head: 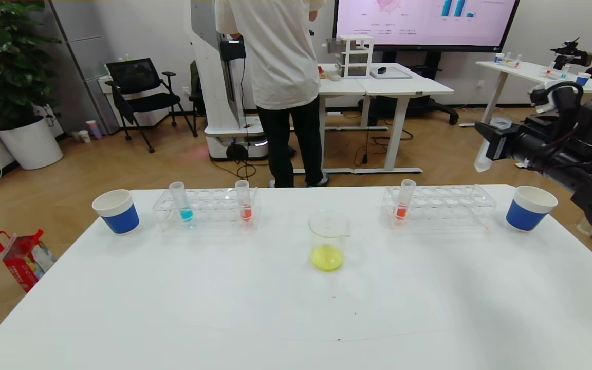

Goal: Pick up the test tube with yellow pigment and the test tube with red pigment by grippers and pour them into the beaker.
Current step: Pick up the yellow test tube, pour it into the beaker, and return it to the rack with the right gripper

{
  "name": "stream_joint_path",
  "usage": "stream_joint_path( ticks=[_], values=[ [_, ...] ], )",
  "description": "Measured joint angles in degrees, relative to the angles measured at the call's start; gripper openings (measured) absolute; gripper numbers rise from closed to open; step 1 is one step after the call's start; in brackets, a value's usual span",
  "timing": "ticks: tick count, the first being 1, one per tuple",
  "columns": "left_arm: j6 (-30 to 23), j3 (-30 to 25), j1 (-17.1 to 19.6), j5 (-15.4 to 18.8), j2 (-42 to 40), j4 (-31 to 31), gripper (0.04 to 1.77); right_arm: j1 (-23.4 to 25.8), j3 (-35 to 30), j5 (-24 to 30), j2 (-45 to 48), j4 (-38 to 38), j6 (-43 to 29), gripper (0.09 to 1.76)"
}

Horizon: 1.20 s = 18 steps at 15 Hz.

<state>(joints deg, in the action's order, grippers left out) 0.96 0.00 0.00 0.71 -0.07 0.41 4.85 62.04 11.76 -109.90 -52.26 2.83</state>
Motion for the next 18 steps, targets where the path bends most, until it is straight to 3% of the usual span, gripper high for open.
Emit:
stream_joint_path(
  ticks=[4, 7, 10, 14, 18],
  values=[
    [0.0, 0.0, 0.0, 0.0, 0.0, 0.0, 1.75, 10.8, 0.9, 2.7, -1.2, 0.0, 0.1, 0.51],
    [0.0, 0.0, 0.0, 0.0, 0.0, 0.0, 1.75, 16.3, 2.2, 3.3, -3.8, -0.1, 0.0, 0.51],
    [0.0, 0.0, 0.0, 0.0, 0.0, 0.0, 1.75, 17.6, 2.2, 3.3, -6.4, -1.3, 0.0, 0.51],
    [0.0, 0.0, 0.0, 0.0, 0.0, 0.0, 1.75, 18.1, 0.9, 3.0, -11.9, -9.5, 0.0, 0.51],
    [0.0, 0.0, 0.0, 0.0, 0.0, 0.0, 1.75, 19.0, 0.2, 3.0, -16.0, -10.5, 0.0, 0.51]
  ],
)
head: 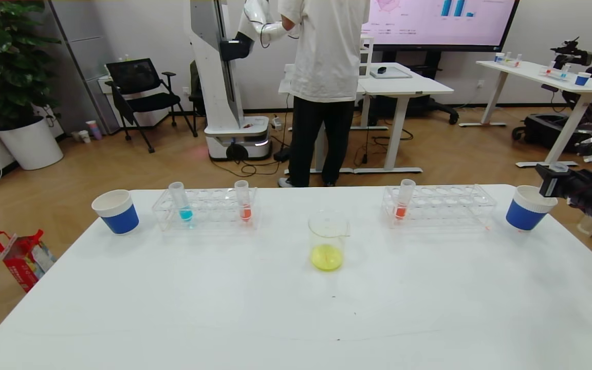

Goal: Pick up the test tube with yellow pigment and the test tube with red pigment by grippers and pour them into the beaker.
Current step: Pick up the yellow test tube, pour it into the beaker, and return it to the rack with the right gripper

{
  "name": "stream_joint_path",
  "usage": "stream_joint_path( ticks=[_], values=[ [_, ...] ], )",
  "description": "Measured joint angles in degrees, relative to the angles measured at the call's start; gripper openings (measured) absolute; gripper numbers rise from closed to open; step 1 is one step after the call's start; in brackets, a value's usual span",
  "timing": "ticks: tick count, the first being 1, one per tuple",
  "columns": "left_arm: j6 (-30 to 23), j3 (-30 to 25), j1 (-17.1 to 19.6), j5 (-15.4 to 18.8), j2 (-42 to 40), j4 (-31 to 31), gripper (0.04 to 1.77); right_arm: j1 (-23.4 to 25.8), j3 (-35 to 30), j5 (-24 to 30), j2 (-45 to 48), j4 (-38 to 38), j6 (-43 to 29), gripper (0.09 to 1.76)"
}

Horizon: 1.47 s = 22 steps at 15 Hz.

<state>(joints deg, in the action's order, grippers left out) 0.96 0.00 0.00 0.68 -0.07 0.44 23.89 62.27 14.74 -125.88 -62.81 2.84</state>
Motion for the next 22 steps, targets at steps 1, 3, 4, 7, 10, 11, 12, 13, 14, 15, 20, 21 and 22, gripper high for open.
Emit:
stream_joint_path(
  ticks=[1, 3, 4, 7, 10, 11, 12, 13, 14, 15, 20, 21, 22],
  values=[
    [0.0, 0.0, 0.0, 0.0, 0.0, 0.0, 1.75, 0.0, 0.0, 0.0, -0.6, 0.0, 0.0, 0.51],
    [0.0, 0.0, 0.0, 0.0, 0.0, 0.0, 1.75, 0.2, 0.0, 0.1, -1.2, -0.1, 0.0, 0.51],
    [0.0, 0.0, 0.0, 0.0, 0.0, 0.0, 1.75, 0.1, 0.0, 0.1, -1.4, -0.1, -0.1, 0.51],
    [0.0, 0.0, 0.0, 0.0, 0.0, 0.0, 1.75, 0.1, -0.1, 0.4, -1.6, -1.0, -0.3, 0.95],
    [0.0, 0.0, 0.0, 0.0, 0.0, 0.0, 1.75, -0.3, -0.2, 0.5, -1.9, -5.6, -0.5, 1.74],
    [0.0, 0.0, 0.0, 0.0, 0.0, 0.0, 1.75, -0.7, -0.3, 0.6, -1.9, -6.5, -0.5, 1.74],
    [0.0, 0.0, 0.0, 0.0, 0.0, 0.0, 1.75, -1.3, -0.3, 0.6, -1.8, -7.2, -0.5, 1.74],
    [0.0, 0.0, 0.0, 0.0, 0.0, 0.0, 1.75, -2.1, -0.3, 0.6, -1.4, -7.2, -0.6, 1.74],
    [0.0, 0.0, 0.0, 0.0, 0.0, 0.0, 1.75, -3.0, -0.2, 0.5, -0.7, -7.1, -0.6, 1.74],
    [0.0, 0.0, 0.0, 0.0, 0.0, 0.0, 1.75, -4.3, 0.0, 0.5, 0.4, -6.9, -0.6, 1.74],
    [0.0, 0.0, 0.0, 0.0, 0.0, 0.0, 1.75, -12.3, -0.8, -0.5, 10.0, -0.3, -0.8, 1.74],
    [0.0, 0.0, 0.0, 0.0, 0.0, 0.0, 1.75, -13.7, -1.5, -1.0, 12.4, 1.0, -0.8, 1.74],
    [0.0, 0.0, 0.0, 0.0, 0.0, 0.0, 1.75, -14.9, -2.7, -1.6, 15.2, 1.9, -0.7, 1.74]
  ],
)
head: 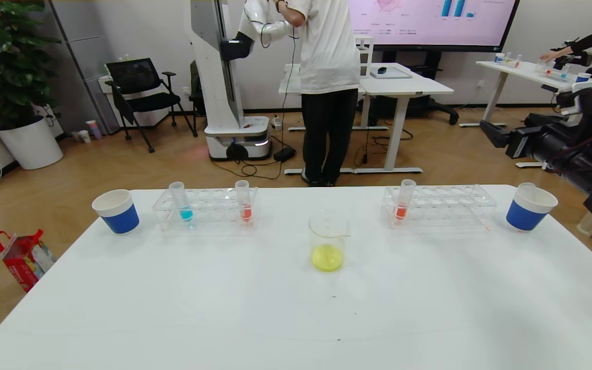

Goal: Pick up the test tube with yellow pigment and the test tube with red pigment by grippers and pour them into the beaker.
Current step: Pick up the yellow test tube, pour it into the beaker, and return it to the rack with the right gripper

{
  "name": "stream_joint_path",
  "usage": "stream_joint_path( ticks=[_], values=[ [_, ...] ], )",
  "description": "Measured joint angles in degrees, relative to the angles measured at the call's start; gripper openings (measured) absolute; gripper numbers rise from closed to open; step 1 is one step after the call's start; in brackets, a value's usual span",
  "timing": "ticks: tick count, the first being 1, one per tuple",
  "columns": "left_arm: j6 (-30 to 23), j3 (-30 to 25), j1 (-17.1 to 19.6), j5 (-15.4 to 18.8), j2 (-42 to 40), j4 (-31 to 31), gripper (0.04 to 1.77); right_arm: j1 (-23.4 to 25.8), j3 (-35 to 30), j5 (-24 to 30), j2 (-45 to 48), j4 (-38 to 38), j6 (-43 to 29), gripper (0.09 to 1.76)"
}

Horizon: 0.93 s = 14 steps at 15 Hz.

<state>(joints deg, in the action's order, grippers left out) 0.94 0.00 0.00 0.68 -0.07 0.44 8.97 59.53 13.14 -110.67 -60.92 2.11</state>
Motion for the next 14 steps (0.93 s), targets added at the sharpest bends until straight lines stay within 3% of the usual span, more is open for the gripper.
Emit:
stream_joint_path(
  ticks=[6, 14],
  values=[
    [0.0, 0.0, 0.0, 0.0, 0.0, 0.0, 1.75, -4.3, -13.5, -0.6, 23.1, 3.8, 0.0, 1.74],
    [0.0, 0.0, 0.0, 0.0, 0.0, 0.0, 1.75, -5.4, -34.6, -0.3, 59.1, 6.8, 0.0, 1.74]
  ],
)
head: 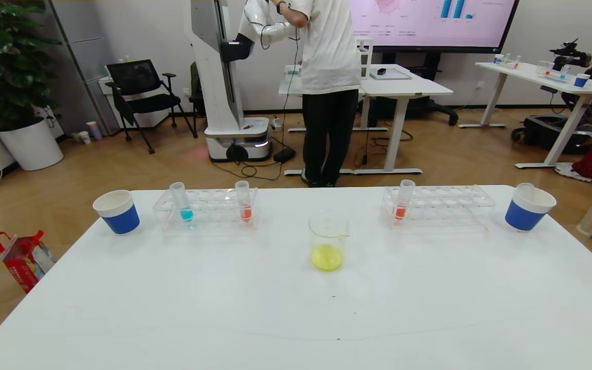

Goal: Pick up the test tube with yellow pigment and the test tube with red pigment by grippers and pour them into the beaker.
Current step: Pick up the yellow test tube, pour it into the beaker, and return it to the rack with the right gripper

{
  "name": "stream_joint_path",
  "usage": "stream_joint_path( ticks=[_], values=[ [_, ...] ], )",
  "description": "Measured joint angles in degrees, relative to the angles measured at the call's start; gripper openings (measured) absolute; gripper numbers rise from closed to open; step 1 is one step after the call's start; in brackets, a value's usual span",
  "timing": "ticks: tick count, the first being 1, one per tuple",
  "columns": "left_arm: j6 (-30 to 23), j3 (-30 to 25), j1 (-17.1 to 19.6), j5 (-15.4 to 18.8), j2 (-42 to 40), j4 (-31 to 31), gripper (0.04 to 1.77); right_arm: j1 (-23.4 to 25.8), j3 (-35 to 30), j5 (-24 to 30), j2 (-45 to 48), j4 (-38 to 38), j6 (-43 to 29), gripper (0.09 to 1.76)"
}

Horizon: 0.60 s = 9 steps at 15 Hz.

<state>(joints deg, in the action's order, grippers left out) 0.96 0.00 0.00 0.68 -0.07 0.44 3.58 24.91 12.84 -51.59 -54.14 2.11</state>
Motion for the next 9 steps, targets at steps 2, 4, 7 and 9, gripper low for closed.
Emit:
stream_joint_path(
  ticks=[2, 4, 7, 9],
  values=[
    [0.0, 0.0, 0.0, 0.0, 0.0, 0.0, 1.75, 0.0, -3.3, 0.1, 7.2, 1.2, 0.0, 1.74],
    [0.0, 0.0, 0.0, 0.0, 0.0, 0.0, 1.75, -0.1, -6.1, 0.5, 14.9, 5.2, 0.1, 1.74],
    [0.0, 0.0, 0.0, 0.0, 0.0, 0.0, 1.75, -0.7, -8.4, 0.9, 26.5, 14.3, 0.3, 1.74],
    [0.0, 0.0, 0.0, 0.0, 0.0, 0.0, 1.75, -1.8, -10.1, 0.8, 34.1, 19.5, 0.4, 1.74]
  ],
)
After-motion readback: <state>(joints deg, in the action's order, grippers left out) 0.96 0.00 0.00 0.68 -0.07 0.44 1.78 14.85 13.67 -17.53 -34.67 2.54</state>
